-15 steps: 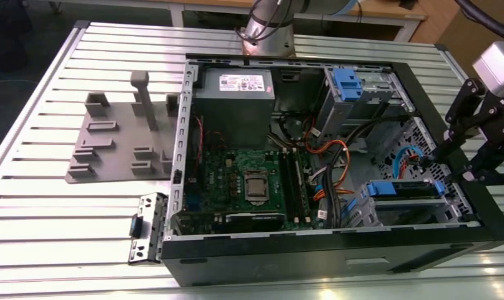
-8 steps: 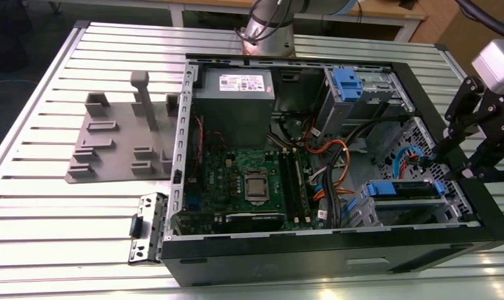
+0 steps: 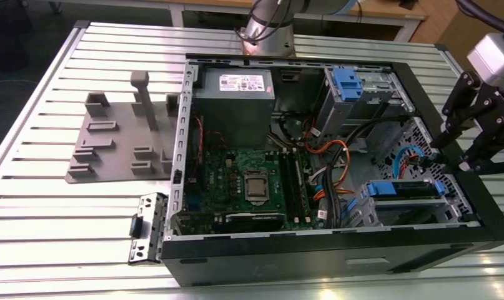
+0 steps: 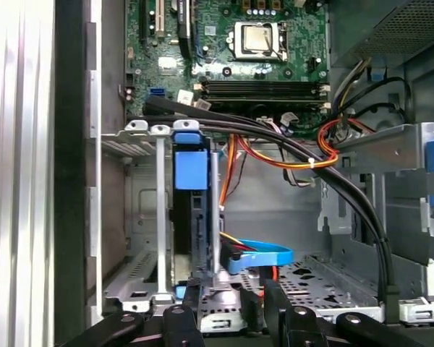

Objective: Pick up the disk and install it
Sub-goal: 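Insert the first disk wire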

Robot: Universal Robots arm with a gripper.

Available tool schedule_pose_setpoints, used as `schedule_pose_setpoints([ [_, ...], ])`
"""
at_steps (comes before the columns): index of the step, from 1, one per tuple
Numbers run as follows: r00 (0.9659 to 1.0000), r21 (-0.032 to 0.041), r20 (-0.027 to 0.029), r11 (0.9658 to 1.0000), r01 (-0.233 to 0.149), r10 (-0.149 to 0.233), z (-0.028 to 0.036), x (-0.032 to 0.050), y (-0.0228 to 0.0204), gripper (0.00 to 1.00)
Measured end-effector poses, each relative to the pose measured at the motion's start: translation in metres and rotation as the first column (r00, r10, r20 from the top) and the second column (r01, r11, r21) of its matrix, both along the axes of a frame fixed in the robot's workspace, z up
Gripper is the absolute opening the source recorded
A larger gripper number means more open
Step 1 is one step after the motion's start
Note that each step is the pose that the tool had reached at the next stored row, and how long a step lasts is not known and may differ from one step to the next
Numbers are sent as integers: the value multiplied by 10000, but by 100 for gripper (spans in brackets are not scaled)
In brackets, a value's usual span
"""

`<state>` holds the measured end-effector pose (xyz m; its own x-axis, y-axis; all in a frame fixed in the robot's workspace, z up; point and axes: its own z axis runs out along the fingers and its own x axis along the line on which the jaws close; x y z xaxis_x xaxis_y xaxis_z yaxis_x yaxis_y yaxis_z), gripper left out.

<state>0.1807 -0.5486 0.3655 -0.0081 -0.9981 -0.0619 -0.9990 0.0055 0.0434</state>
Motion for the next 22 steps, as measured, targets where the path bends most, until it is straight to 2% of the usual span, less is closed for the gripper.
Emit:
schedule_pose_setpoints([
  [3, 10000, -1, 0, 10000, -10, 10, -2, 5, 49, 47],
  [6, 10000, -30, 1, 10000, -20, 20, -17, 23, 75, 47],
  [13, 10000, -203, -1, 9998, -31, 31, -81, 59, 156, 47],
  [22, 10000, -447, -2, 9990, -60, 60, -170, 118, 226, 47],
])
